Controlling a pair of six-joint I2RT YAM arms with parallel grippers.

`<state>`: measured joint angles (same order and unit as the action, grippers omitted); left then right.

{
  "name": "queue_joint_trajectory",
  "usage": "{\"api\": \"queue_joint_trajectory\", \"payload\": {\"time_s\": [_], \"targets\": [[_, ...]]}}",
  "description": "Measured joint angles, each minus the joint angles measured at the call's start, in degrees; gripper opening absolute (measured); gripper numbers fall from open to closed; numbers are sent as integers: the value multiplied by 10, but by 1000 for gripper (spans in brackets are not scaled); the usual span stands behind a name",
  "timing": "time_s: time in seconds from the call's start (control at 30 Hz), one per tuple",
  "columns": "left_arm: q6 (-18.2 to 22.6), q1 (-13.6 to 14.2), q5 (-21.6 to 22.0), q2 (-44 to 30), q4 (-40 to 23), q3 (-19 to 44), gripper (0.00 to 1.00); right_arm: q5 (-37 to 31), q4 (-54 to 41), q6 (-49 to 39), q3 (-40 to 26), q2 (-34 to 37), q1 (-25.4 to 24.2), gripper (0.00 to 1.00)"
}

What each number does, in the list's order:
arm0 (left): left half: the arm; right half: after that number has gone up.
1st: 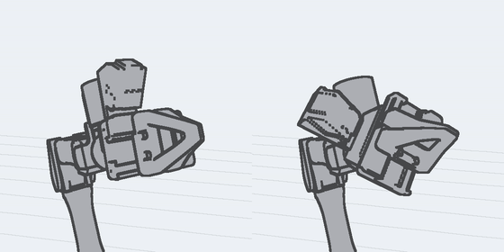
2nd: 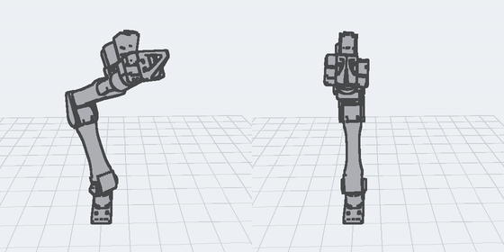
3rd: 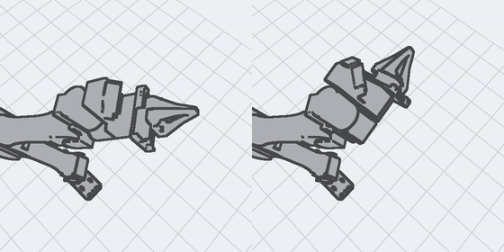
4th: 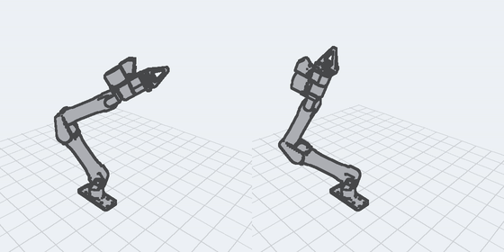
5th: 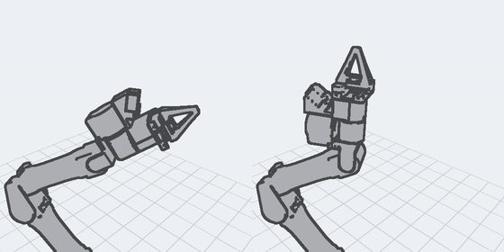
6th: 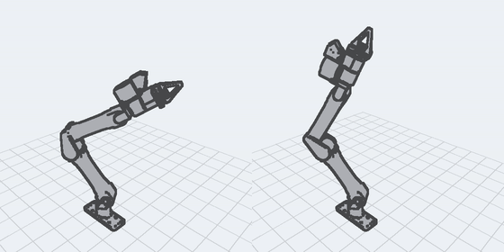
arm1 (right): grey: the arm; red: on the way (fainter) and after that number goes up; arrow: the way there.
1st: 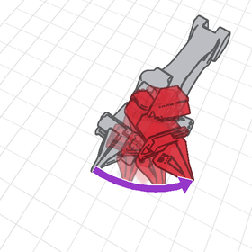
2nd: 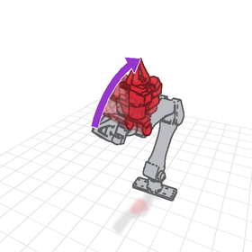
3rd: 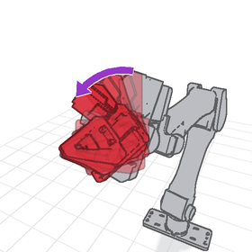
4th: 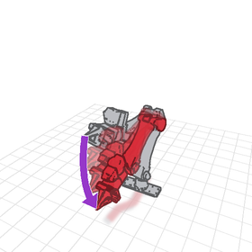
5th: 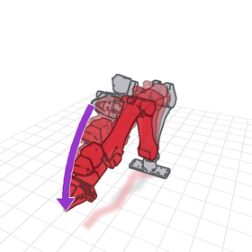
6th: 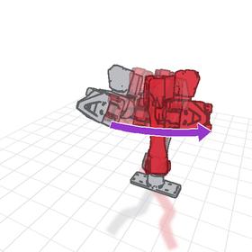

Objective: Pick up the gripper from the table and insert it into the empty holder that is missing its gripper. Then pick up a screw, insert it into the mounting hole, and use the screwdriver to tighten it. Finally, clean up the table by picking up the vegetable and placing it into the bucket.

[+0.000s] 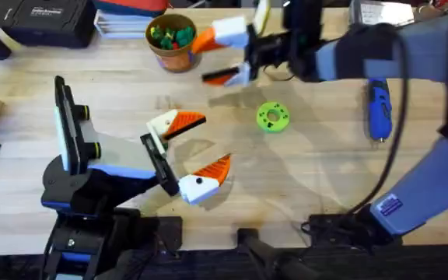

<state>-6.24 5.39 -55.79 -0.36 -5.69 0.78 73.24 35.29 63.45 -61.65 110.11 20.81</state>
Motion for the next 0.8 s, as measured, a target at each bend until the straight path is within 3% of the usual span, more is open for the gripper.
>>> {"api": "queue_joint_trajectory", "payload": {"time_s": [0.17, 0.33, 0.6, 0.8], "targets": [[0, 0, 0, 0, 0, 0, 986, -34, -59, -42, 0, -65, -46, 994], [0, 0, -1, 0, 0, 0, 986, -115, -270, -152, 0, -156, -57, 994], [0, 0, -2, 0, 0, 0, 985, -339, -608, -352, 0, -341, -49, 995], [0, 0, -2, 0, 0, 0, 985, -573, -809, -426, 0, -441, 35, 994]]}}
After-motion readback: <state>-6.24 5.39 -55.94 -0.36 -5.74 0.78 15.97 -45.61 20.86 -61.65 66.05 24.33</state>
